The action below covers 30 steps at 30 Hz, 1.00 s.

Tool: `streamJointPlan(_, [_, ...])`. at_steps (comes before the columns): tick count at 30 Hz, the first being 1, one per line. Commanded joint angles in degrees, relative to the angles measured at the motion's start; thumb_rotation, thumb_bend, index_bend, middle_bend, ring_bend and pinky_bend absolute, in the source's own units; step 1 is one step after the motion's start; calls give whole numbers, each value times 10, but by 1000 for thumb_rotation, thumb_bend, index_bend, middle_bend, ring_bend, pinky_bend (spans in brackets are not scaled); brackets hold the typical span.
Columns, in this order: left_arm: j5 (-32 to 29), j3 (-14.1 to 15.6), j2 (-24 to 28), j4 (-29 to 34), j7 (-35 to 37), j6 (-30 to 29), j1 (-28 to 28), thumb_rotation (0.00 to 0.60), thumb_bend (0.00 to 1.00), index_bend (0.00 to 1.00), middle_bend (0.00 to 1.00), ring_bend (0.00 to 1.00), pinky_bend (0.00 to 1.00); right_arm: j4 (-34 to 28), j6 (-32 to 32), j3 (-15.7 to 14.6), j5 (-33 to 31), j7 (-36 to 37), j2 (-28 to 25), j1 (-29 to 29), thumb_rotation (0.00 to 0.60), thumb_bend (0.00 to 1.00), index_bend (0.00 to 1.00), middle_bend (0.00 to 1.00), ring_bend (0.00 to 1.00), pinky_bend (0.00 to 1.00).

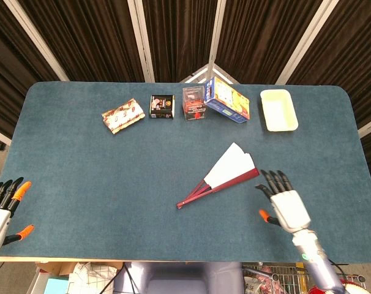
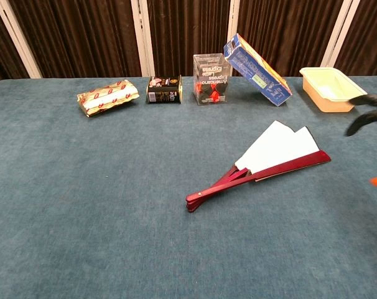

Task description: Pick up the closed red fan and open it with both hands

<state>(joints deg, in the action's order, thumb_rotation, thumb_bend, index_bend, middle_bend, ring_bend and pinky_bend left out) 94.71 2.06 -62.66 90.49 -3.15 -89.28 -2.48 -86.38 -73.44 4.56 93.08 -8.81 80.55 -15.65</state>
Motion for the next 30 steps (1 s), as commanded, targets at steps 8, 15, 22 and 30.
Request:
streamJointPlan(8, [2,0,-2,-3,-2,1,-1,600,0,0,0,0,0,66,41,16,-23,-15,111,-46,600,268,377,111,8,0])
streamJointPlan(15, [-4,-1,-2,-2,0,4,-1,600,0,0,0,0,0,119,54,18,-29,-16,176,-67,600,268,406,125,9,0])
streamJointPlan(22, [-6,-2,-2,-2,0,7,-3,600,0,0,0,0,0,167,63,26,-35,-10,228,-89,600,269,409,132,10,0])
streamJointPlan(30, [-12,-3,-2,-1,0,12,-4,600,0,0,0,0,0,213,65,37,-43,-2,270,-109,600,269,443,148,15,0])
